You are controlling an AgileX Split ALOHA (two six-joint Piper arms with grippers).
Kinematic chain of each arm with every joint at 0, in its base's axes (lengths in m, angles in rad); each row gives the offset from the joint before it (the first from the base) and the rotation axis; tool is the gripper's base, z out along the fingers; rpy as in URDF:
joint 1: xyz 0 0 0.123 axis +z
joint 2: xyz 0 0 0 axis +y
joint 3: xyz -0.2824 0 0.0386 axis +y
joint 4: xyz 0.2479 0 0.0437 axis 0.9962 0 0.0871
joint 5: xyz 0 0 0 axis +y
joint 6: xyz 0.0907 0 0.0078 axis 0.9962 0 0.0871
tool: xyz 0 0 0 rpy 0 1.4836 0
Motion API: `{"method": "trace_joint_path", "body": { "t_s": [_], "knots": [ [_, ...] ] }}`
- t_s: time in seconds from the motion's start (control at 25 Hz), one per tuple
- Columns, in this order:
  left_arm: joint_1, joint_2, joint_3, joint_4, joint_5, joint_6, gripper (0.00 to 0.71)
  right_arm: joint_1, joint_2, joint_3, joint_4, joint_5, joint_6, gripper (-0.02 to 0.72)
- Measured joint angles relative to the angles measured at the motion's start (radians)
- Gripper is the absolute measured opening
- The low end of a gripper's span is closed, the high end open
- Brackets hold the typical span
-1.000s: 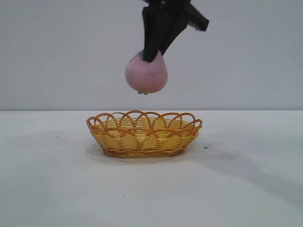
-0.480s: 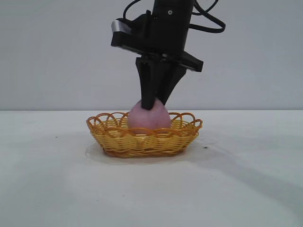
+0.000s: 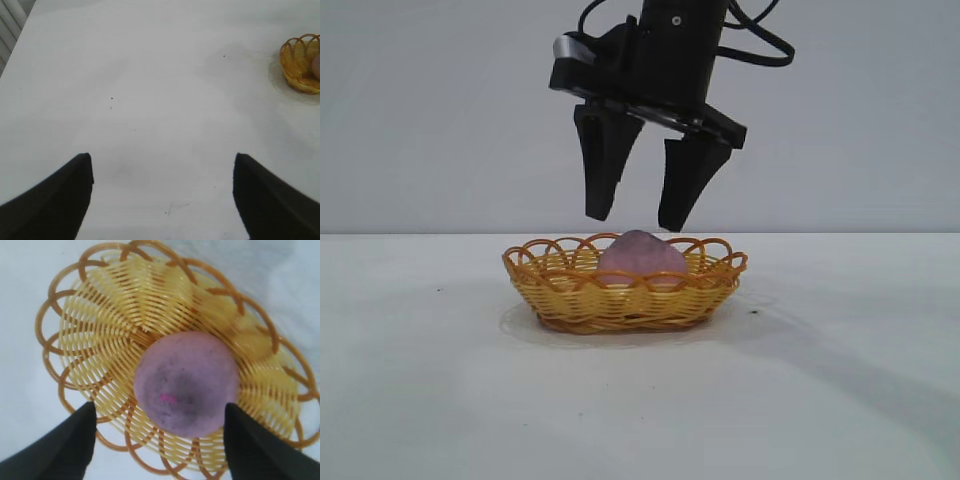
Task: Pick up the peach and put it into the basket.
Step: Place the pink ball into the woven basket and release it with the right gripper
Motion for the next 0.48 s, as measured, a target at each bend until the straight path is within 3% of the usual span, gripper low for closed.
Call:
{"method": "trace_joint_path", "body": {
  "t_s": [0.12, 0.28, 0.48],
  "knots": [
    [0.0, 0.0, 0.0, 0.0, 0.0, 0.0, 0.557, -0.026, -0.019, -0.022, -0.084, 0.002, 0.04, 0.47],
    [0.0, 0.0, 0.0, 0.0, 0.0, 0.0, 0.557, -0.062, -0.031, -0.048, -0.247, 0.002, 0.078, 0.47],
    [0.0, 0.0, 0.0, 0.0, 0.0, 0.0, 0.557, -0.127, -0.034, -0.048, -0.274, 0.004, 0.09, 0.47]
  ]
}}
